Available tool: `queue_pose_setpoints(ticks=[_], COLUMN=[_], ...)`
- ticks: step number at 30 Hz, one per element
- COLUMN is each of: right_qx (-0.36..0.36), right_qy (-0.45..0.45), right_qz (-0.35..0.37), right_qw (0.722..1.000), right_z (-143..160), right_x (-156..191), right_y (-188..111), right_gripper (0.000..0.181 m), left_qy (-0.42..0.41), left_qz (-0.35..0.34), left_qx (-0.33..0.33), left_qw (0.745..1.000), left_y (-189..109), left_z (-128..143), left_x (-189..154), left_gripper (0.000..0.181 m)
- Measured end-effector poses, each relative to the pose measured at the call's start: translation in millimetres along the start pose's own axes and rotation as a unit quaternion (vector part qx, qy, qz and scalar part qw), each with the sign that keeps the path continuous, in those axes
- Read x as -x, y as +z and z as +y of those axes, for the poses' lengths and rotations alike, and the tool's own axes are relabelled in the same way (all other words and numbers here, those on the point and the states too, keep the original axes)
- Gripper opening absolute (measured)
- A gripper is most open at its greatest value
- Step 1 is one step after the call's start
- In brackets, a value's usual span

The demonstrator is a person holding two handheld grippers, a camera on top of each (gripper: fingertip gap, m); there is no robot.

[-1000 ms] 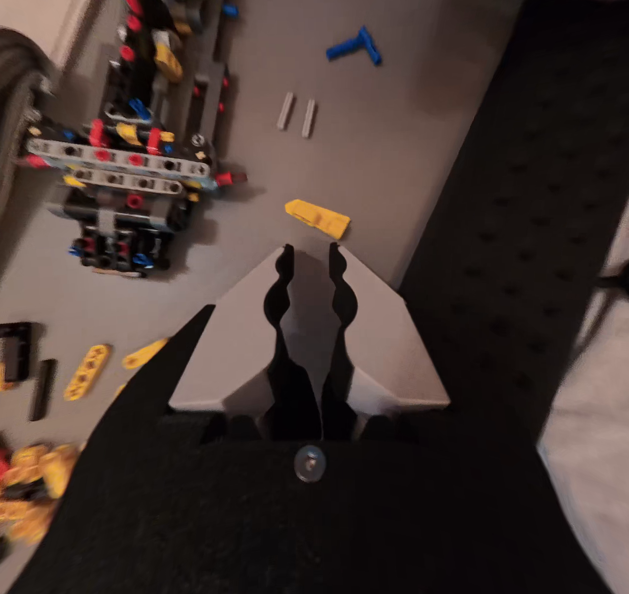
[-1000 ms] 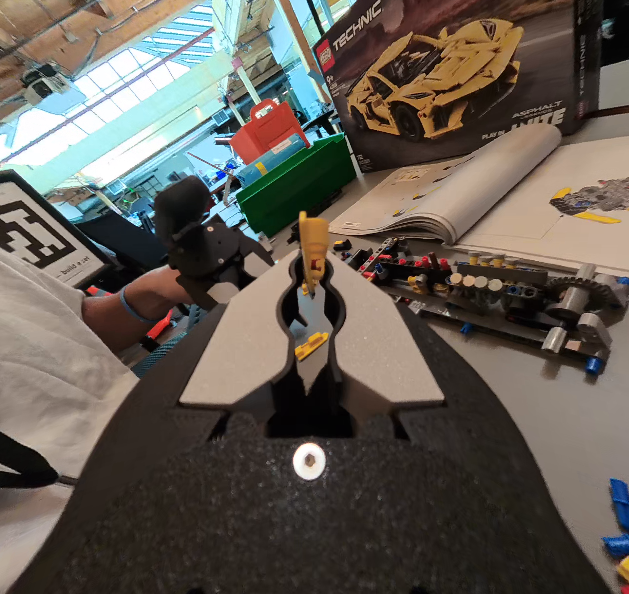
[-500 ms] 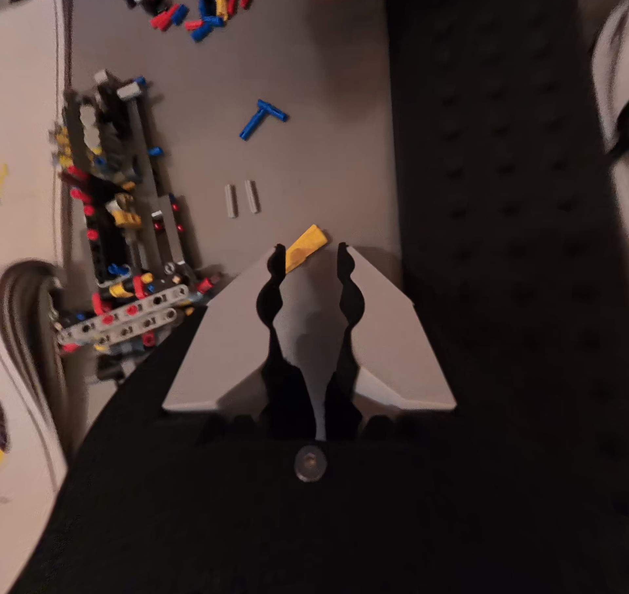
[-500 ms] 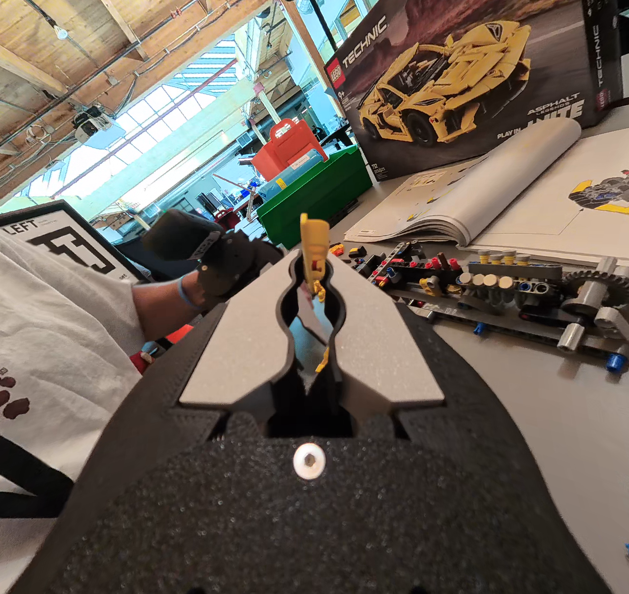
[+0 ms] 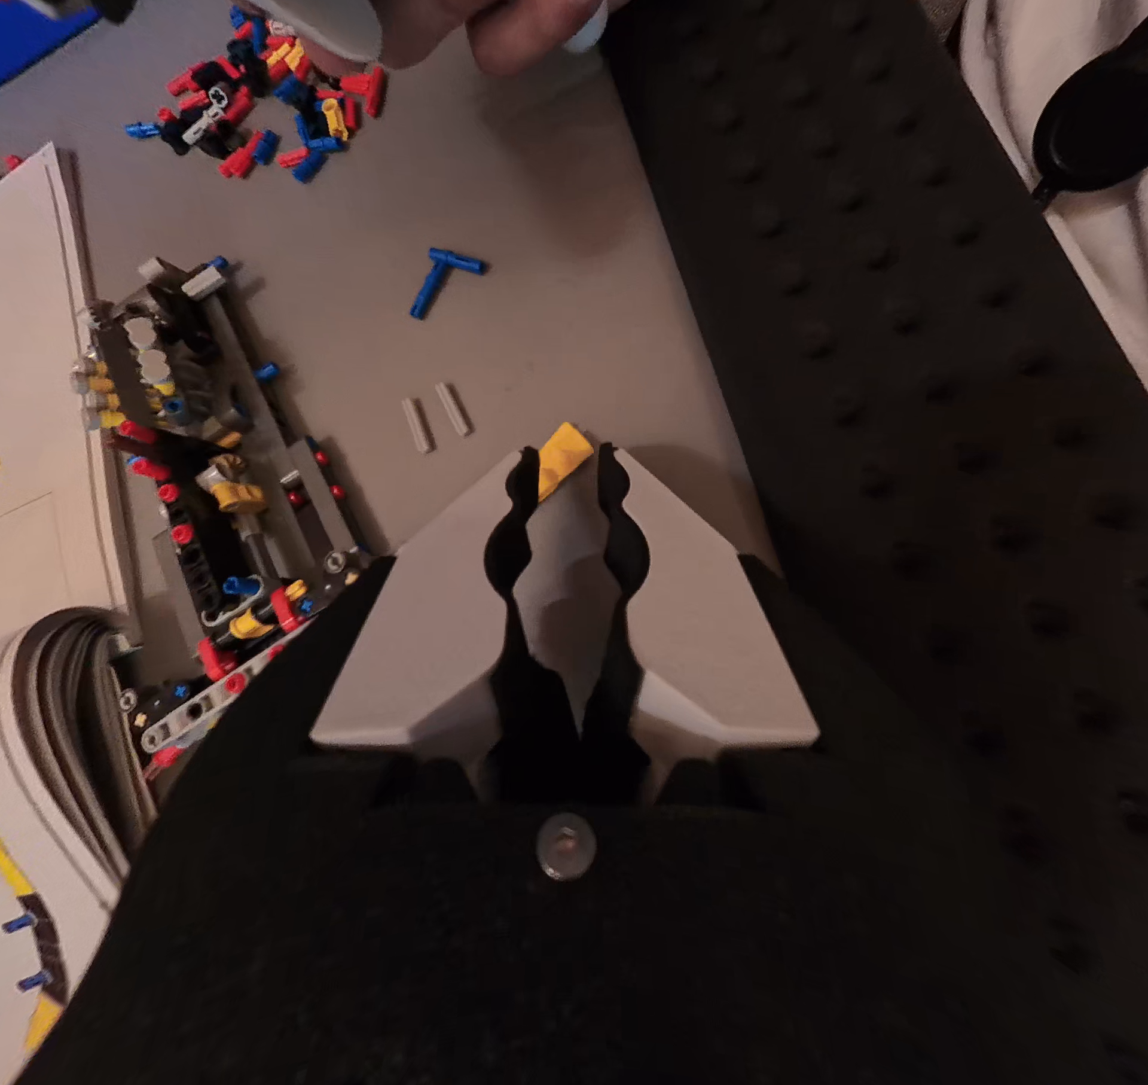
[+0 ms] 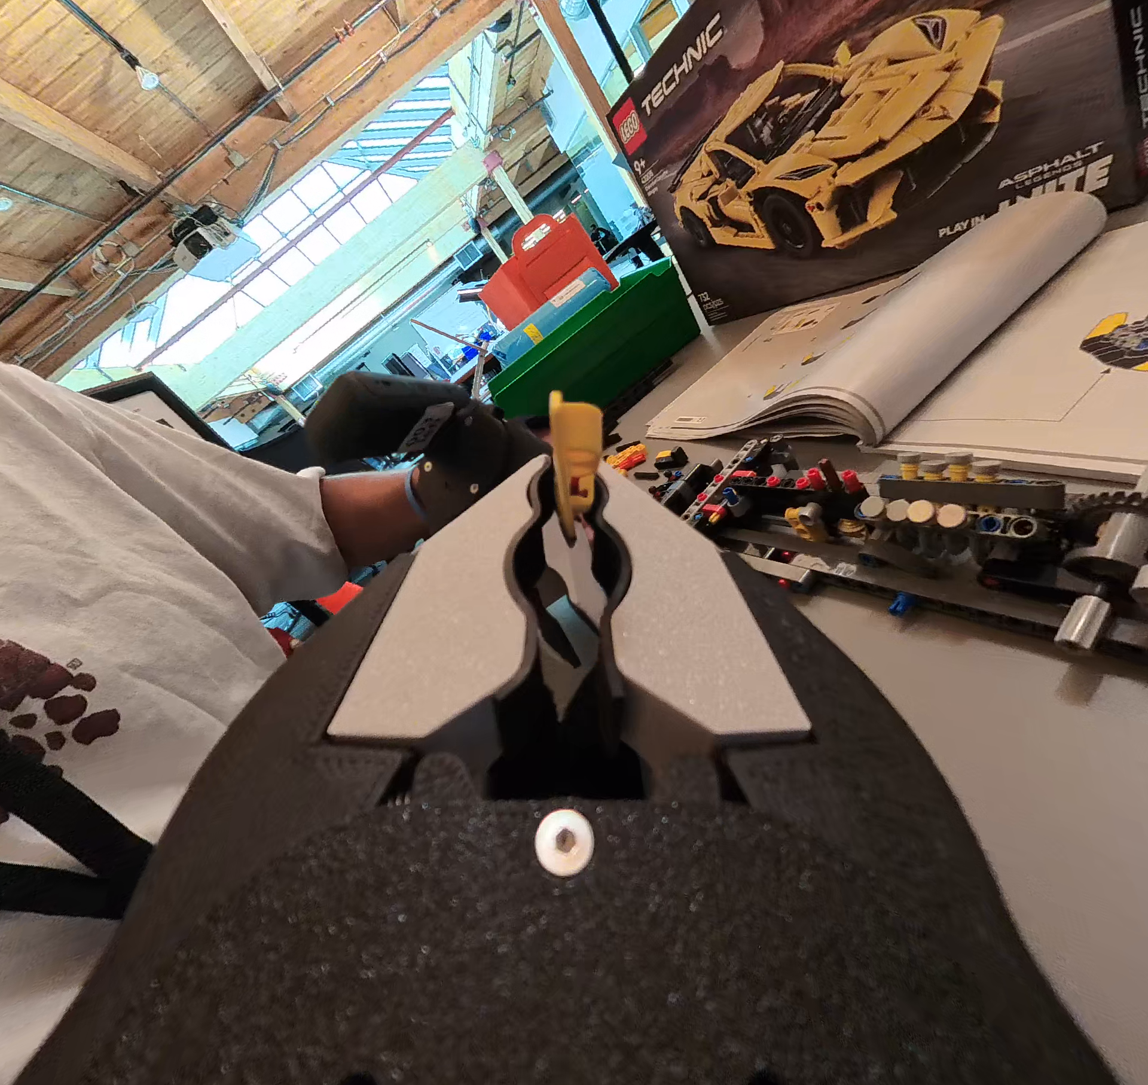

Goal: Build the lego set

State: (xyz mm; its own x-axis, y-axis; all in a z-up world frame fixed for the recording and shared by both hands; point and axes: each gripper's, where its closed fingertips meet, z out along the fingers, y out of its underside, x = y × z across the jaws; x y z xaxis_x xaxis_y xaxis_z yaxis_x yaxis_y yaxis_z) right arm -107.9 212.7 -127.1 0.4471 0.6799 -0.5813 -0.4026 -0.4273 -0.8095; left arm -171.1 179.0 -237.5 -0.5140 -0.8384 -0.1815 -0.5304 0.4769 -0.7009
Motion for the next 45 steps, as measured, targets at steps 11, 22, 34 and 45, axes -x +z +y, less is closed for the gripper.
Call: queue_pose_setpoints(ticks=[11,22,34,45], right_qx=[0.004,0.042,0.179,0.198], right_qy=[0.008,-0.104,-0.405,-0.428], right_qz=[-0.008,0.014,-0.042,-0.024], right_qw=[1.000,0.994,0.895,0.881], right_z=[2,8,78,84], right_x=[2,4,54,46], right_y=[0,0,36,38], right_gripper=[0.007,0.006,0.007,0.007], left_qy=[0.051,-0.251,-0.371,-0.397], left_qz=[0.073,0.129,0.202,0.207], left_qx=[0.051,-0.062,-0.126,-0.103], left_qw=[0.995,0.957,0.898,0.888], left_y=[10,-13,-68,-61], left_z=[8,-33,-46,-39], left_x=[-3,-2,-15,-15], left_gripper=[0.010,0.007,0.005,0.005])
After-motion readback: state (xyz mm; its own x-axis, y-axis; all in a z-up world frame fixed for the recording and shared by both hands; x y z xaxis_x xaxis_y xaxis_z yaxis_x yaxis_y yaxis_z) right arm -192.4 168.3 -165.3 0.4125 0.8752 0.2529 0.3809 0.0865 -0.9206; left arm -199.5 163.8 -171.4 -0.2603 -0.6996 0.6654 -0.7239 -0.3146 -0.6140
